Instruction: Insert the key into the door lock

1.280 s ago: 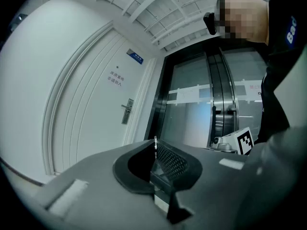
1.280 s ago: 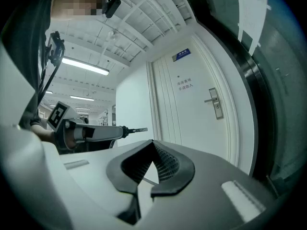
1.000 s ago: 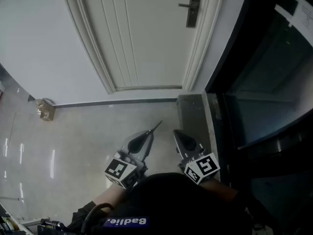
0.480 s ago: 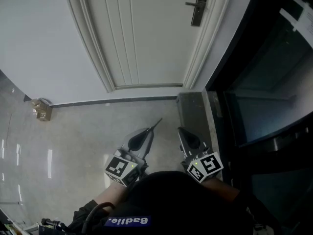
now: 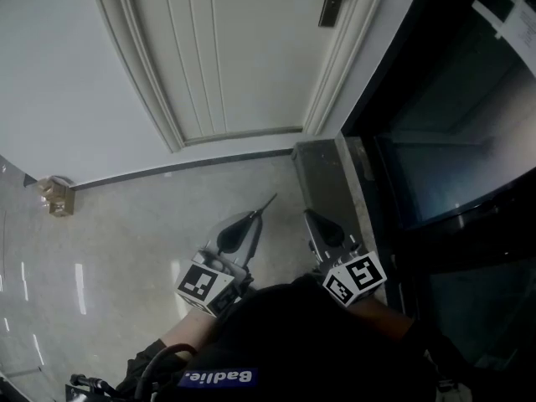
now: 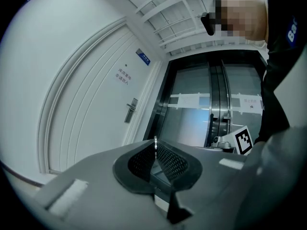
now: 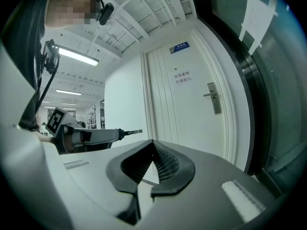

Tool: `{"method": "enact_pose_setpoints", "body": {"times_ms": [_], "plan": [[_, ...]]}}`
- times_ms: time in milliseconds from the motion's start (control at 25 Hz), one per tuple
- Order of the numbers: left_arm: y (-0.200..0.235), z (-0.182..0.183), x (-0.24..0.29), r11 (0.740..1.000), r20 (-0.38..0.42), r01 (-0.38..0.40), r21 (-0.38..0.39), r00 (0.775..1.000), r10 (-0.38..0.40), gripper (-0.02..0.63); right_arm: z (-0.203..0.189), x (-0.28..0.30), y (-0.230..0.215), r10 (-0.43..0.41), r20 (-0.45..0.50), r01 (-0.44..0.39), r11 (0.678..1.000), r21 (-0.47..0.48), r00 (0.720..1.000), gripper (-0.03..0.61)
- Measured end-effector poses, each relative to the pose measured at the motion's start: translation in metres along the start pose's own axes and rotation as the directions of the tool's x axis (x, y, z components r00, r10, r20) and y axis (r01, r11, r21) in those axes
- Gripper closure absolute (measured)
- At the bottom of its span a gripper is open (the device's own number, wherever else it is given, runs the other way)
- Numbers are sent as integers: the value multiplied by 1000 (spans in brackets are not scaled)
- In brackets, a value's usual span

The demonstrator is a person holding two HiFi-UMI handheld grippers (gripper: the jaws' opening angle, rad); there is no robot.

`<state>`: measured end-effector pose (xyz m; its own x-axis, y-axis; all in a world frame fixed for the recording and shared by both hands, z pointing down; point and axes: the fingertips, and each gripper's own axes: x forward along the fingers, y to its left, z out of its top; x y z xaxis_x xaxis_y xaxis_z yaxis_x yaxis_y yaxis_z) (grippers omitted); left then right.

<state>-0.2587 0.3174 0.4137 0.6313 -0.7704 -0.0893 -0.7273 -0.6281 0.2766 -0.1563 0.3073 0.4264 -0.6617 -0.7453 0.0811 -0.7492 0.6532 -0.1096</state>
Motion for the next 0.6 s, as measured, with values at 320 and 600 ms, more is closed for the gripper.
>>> {"method": "enact_pose_setpoints", "body": {"times_ms": [320,600], "plan": [[10,2,44,1000,-12,8,26,1000,-7,583,13,20,-45,-4,29,3,1000,24,1000,574],[9,17,125,998,-15,-54,45,998,55,583,31,46,-127,51,61,-54,997,48,997,574]]}}
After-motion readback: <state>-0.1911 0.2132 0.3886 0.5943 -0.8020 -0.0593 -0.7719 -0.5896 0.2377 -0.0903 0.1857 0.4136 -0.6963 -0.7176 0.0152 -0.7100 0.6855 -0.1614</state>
